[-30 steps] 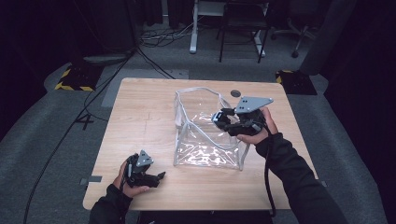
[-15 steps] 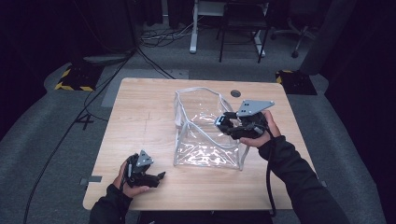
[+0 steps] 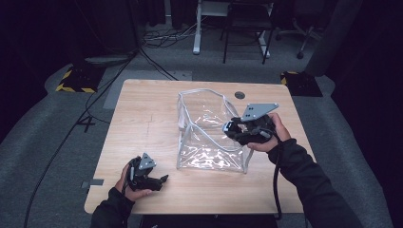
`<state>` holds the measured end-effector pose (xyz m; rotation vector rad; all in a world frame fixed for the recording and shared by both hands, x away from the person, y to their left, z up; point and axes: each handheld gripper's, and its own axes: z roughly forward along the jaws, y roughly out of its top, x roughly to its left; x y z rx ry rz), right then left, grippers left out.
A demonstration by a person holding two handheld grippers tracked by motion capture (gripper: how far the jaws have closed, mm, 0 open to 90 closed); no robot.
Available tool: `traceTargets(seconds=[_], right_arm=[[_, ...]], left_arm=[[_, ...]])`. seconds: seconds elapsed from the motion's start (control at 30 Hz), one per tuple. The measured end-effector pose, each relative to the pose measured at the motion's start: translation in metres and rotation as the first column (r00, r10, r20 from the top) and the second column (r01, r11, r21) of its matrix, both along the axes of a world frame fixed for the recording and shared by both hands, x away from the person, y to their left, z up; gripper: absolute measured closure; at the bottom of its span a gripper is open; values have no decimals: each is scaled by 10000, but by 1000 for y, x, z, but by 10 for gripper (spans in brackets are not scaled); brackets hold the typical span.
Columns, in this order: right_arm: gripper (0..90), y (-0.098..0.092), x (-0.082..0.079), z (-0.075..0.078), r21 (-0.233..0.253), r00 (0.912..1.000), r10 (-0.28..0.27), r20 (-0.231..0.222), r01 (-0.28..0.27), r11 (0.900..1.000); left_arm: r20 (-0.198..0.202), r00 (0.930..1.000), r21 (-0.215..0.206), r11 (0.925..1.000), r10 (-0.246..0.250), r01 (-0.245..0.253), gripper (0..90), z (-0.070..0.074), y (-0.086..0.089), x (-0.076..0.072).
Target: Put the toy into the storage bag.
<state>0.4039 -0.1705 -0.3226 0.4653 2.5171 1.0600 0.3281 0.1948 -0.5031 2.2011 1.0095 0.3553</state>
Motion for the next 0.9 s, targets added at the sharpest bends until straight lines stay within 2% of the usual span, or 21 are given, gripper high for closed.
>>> traceTargets(seconds=[0.27,0.43,0.67,0.9], right_arm=[[482,3,1,1,-332,9995,-95,-308,85,9994],[481,11,0,1,-739,9984,-141,-540,101,9972],[481,16,2,4,-1585,9975,-120,-700,8,9874],[481,18,6,-1,-2274,9888,-252,-1471,-90,9738]], left_arm=[[-1,10000,-2,10000,1,-1,148,0,0,0],[-23,10000,7,10000,-45,45,148,0,0,0],[8,10000,99,9999,-55,55,148,0,1,-1],[12,10000,101,9999,-58,58,149,0,1,-1]])
